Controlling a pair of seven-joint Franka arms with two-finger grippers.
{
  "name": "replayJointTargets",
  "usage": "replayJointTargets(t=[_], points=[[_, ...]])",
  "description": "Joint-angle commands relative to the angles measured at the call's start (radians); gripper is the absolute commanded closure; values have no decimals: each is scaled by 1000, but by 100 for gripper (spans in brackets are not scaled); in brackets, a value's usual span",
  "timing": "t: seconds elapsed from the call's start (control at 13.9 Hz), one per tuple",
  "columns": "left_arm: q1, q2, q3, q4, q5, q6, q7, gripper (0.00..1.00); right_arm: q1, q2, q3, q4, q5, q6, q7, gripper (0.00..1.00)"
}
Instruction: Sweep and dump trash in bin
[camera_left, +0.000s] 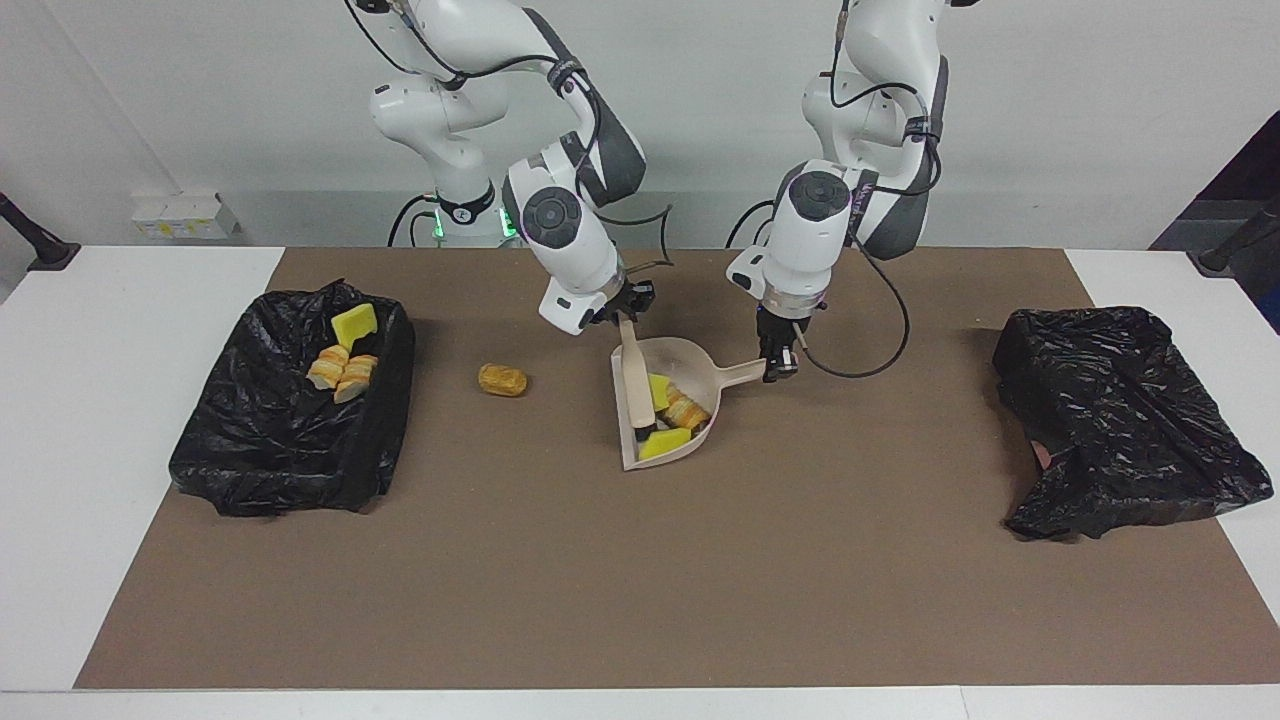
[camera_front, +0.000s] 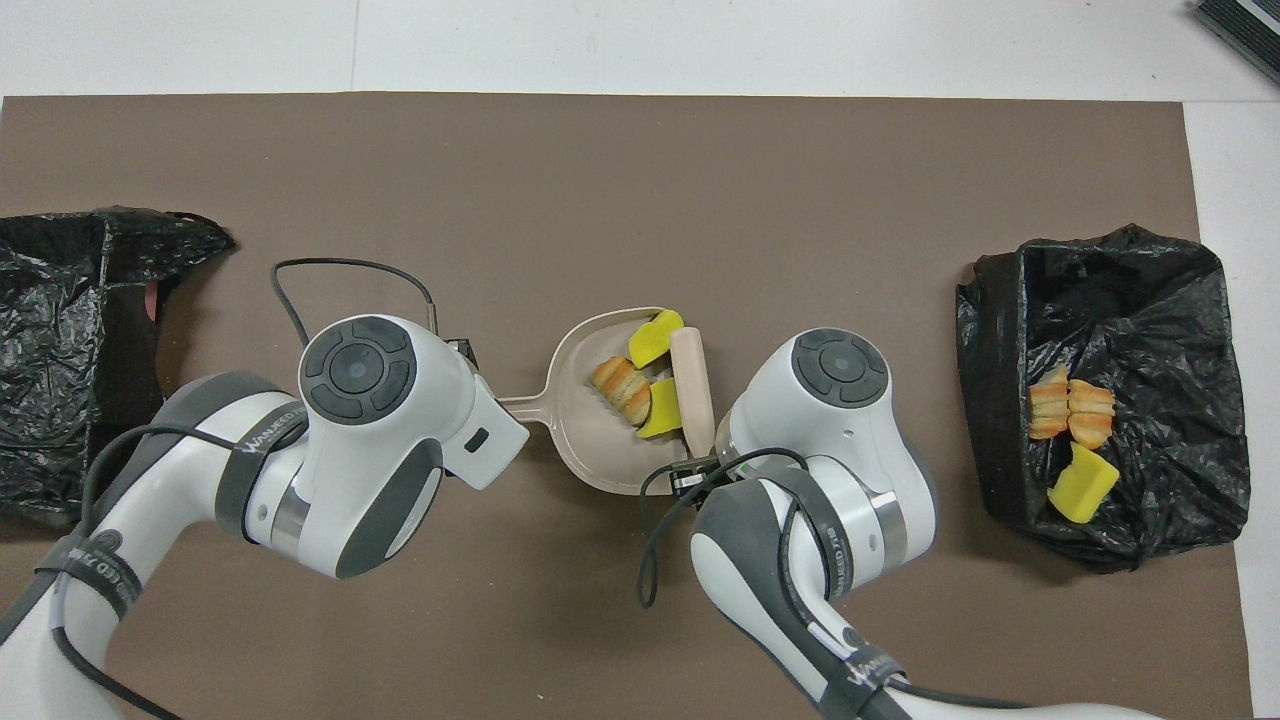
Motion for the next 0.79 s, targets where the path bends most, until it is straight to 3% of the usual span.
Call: replayJointTargets(t=[0.0,0.14,0.43,0.72], points=[[-11,-19,11,-33,18,26,-15,100,-113,-136,-6,5,-15,-140,9,100],[-8,-19,11,-35,18,25,-3,100,-179,-184,0,-26,-134,-201,7,100],[-8,-24,11,-43,18,14,34,100,-208,-272,0,-282,-423,-104,4,100],[-8,-24,11,-44,18,12,34,100,-211,-295,0,-422,-488,-53,16,100]])
